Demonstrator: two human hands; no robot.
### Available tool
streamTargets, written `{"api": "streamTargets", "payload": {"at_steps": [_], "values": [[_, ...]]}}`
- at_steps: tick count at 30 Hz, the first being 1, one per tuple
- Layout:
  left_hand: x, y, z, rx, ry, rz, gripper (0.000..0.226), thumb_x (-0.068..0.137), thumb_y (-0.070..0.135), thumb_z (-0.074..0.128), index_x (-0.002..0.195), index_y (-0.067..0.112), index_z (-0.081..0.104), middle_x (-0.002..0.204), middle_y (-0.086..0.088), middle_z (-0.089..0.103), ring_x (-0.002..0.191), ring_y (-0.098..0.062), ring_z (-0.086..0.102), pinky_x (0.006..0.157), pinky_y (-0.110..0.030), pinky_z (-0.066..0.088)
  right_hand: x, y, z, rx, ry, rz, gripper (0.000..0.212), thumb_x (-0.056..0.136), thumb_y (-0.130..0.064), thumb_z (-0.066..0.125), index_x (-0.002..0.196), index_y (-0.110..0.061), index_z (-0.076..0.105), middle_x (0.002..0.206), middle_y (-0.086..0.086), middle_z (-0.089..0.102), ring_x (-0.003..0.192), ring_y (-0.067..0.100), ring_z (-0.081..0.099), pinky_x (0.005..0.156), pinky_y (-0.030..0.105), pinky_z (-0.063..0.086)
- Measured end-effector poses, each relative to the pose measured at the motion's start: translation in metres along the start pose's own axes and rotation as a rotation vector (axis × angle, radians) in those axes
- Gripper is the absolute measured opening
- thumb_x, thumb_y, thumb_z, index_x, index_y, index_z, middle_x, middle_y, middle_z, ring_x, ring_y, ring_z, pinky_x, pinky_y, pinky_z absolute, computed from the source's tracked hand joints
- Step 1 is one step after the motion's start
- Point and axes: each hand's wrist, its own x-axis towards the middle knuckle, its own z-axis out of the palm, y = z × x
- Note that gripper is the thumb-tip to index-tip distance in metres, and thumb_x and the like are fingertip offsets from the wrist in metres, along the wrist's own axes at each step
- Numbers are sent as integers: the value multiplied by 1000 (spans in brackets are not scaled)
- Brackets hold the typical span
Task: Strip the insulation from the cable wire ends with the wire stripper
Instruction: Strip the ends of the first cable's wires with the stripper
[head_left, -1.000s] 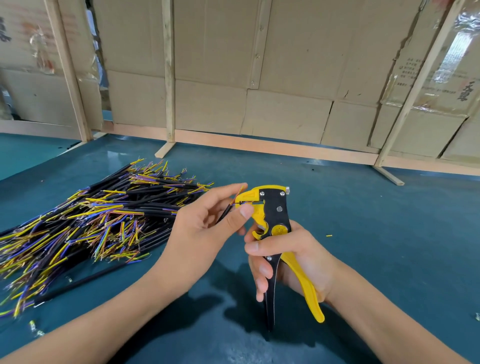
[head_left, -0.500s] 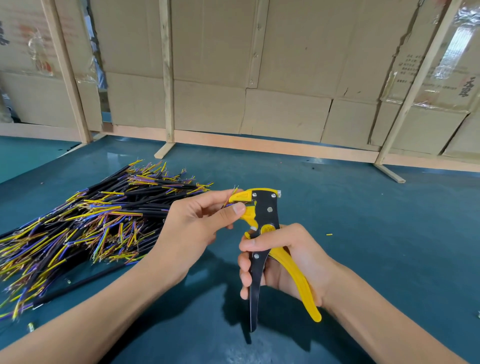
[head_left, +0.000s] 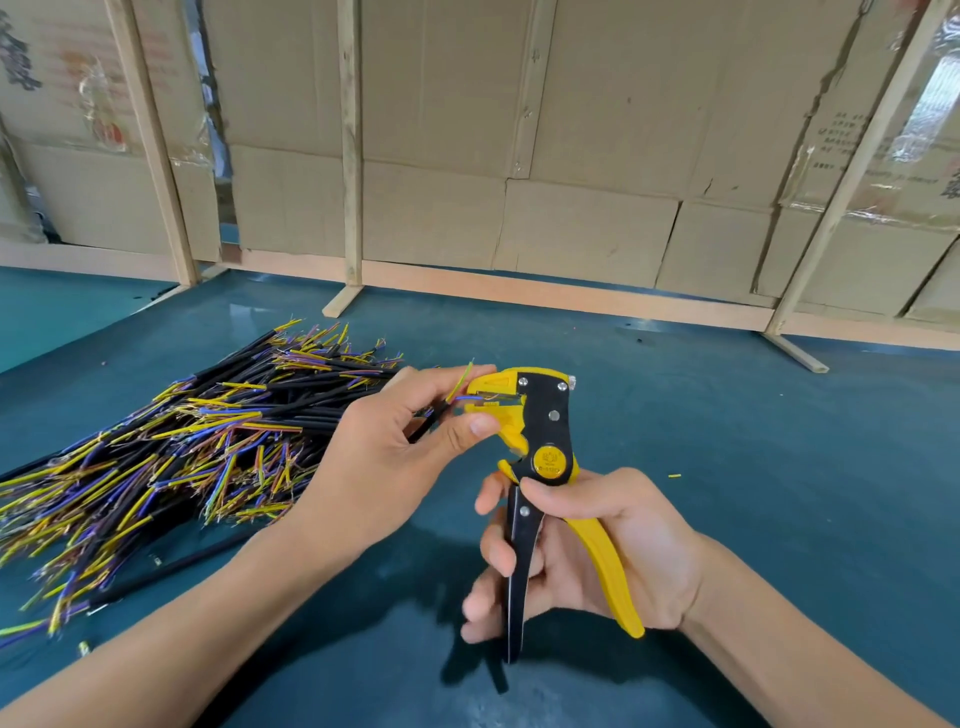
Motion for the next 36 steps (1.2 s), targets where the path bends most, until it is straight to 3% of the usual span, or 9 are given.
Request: {"api": "streamTargets", "payload": {"at_steps": [3,6,9,13,16,23,27,36], "values": [[1,-1,-3,84,-39,51,42,88,44,65,129,36,62,99,8,67,96,-10,57,87,-11,40,2,0,3,-34,46,-11,25,103,-27,54,119,-8,56,92,21,57,89,41,63,95,69,43],[2,-3,-7,225,-128,146,46,101,39,52,143,20,53,96,4,62,96,-19,51,91,-19,39,2,-2,3,-61,100,-6,24,102,-29,52,115,-9,59,90,23,61,84,39,63,87,59,48],[1,-5,-9,125,-187,113,47,102,20,41,149,21,45,101,10,48,101,-11,47,94,-16,35,3,-2,3,-74,132,-14,23,101,-28,51,110,-9,59,84,24,62,81,40,64,83,57,51],[2,-9,-6,84,-119,79,53,97,9,38,146,27,47,93,10,36,87,-5,41,80,-13,36,3,-2,2,-71,119,-32,20,101,-26,53,109,-7,58,83,22,59,79,38,62,83,58,50],[2,-10,-5,101,-105,89,51,98,8,41,146,25,48,92,6,38,82,-6,42,75,-13,37,2,-2,1,-69,106,-41,18,101,-24,53,109,-7,57,83,21,58,77,37,61,83,58,50],[1,-11,-5,126,-38,27,48,96,19,45,142,31,53,92,16,44,85,-8,48,69,-27,48,3,0,1,-92,110,-61,13,96,-19,61,100,-8,54,80,19,57,74,35,61,82,58,51],[1,-9,-3,126,-17,60,42,101,7,50,135,28,60,93,11,47,82,-9,49,63,-34,48,4,0,2,-119,105,-78,12,96,-14,61,92,-9,50,78,17,56,73,34,60,81,56,51],[1,-10,-2,132,-17,60,36,100,4,52,128,23,64,95,3,49,81,-12,51,60,-16,44,7,5,6,-140,180,-98,12,93,-14,62,82,-10,58,69,15,54,61,31,57,71,51,54]]}}
